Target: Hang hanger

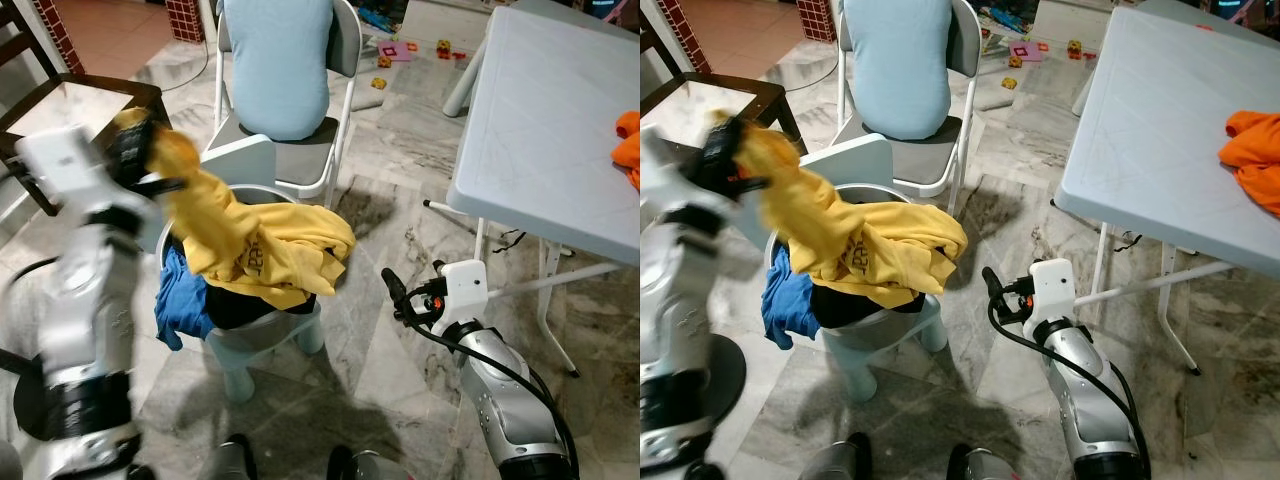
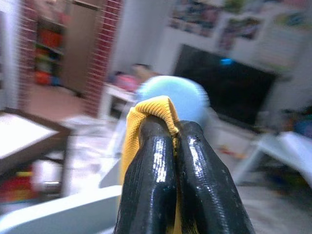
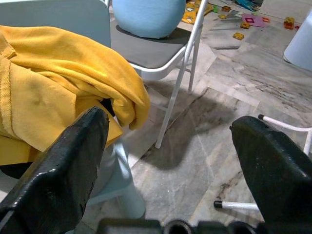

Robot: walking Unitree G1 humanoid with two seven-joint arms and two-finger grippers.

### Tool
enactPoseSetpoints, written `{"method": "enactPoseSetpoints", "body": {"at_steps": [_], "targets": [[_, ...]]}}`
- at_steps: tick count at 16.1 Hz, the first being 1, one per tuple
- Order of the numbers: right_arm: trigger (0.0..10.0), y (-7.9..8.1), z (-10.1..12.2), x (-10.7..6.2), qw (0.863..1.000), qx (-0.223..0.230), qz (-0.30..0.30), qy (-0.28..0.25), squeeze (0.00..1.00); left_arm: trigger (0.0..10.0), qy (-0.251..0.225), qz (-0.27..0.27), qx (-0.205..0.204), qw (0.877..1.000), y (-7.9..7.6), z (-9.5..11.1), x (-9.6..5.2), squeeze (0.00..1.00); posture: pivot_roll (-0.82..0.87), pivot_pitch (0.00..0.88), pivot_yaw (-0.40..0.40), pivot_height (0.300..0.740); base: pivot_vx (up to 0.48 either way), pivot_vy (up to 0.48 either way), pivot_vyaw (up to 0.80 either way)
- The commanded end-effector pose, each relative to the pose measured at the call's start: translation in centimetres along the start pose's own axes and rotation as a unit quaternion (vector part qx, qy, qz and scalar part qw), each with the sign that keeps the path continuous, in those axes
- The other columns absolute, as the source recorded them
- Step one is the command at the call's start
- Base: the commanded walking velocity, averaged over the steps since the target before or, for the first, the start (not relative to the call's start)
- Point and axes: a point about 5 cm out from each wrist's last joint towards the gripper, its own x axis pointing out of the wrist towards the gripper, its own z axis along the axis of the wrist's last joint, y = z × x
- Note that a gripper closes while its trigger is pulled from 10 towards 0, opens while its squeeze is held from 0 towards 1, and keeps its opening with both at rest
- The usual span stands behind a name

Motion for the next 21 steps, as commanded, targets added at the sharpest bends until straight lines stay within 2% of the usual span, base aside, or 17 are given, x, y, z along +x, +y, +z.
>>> {"method": "enactPoseSetpoints", "body": {"at_steps": [1,2,3,4,6,7,8,9,11,18,21], "targets": [[10.0,-0.1,-0.5,-0.2,1.000,0.000,0.001,0.011,0.00,0.0,-0.016,0.021,0.033,0.999,0.5,0.6,-0.5,0.00,0.07,0.201,-0.097,0.740,0.000,0.000,0.00],[10.0,0.0,-0.5,-0.2,1.000,-0.001,0.003,0.013,0.00,0.0,-0.016,0.045,0.064,0.997,1.2,0.6,-1.2,0.00,0.07,0.205,-0.099,0.740,0.000,0.000,0.00],[10.0,-0.1,-0.6,-0.4,1.000,-0.002,0.005,0.015,0.00,0.0,-0.011,0.075,0.129,0.989,2.1,0.4,-2.4,0.00,0.07,0.209,-0.100,0.740,0.000,0.000,0.00],[10.0,-0.1,-0.7,-0.4,1.000,-0.002,0.005,0.015,0.00,0.0,-0.011,0.082,0.147,0.986,2.3,0.3,-2.7,0.00,0.07,0.209,-0.100,0.740,0.000,0.000,0.00],[10.0,-0.2,-0.9,-0.6,1.000,-0.002,0.005,0.019,0.00,0.0,0.024,0.115,0.226,0.967,3.8,-1.0,-4.5,0.00,0.07,0.215,-0.100,0.740,0.000,0.000,0.00],[10.0,0.0,-0.9,-0.6,1.000,-0.002,0.006,0.020,0.00,0.0,0.054,0.151,0.249,0.955,5.4,-2.3,-6.0,0.00,0.07,0.217,-0.102,0.740,0.000,0.000,0.00],[10.0,0.0,-0.9,-0.6,1.000,-0.002,0.007,0.021,0.00,0.0,0.079,0.166,0.258,0.948,6.2,-3.2,-6.9,0.00,0.07,0.219,-0.103,0.740,0.000,0.000,0.00],[10.0,0.0,-0.9,-0.6,1.000,-0.002,0.008,0.021,0.00,0.0,0.125,0.181,0.288,0.932,7.5,-4.8,-8.5,0.00,0.07,0.220,-0.104,0.740,0.000,0.000,0.00],[10.0,-0.3,-1.0,-0.7,1.000,-0.004,0.007,0.023,0.00,0.0,0.171,0.199,0.316,0.912,8.5,-6.6,-10.6,0.00,0.07,0.220,-0.106,0.740,0.000,0.000,0.00],[10.0,-0.2,-0.8,-0.7,1.000,-0.016,0.015,0.023,0.00,0.0,0.208,0.198,0.319,0.903,7.7,-9.3,-13.0,0.00,0.06,0.217,-0.119,0.740,0.000,0.000,0.00],[10.0,-0.3,-0.8,-0.7,0.999,-0.018,0.015,0.023,0.00,0.0,0.260,0.225,0.306,0.888,7.9,-11.0,-14.7,0.00,0.06,0.217,-0.120,0.740,0.000,0.000,0.00]]}}
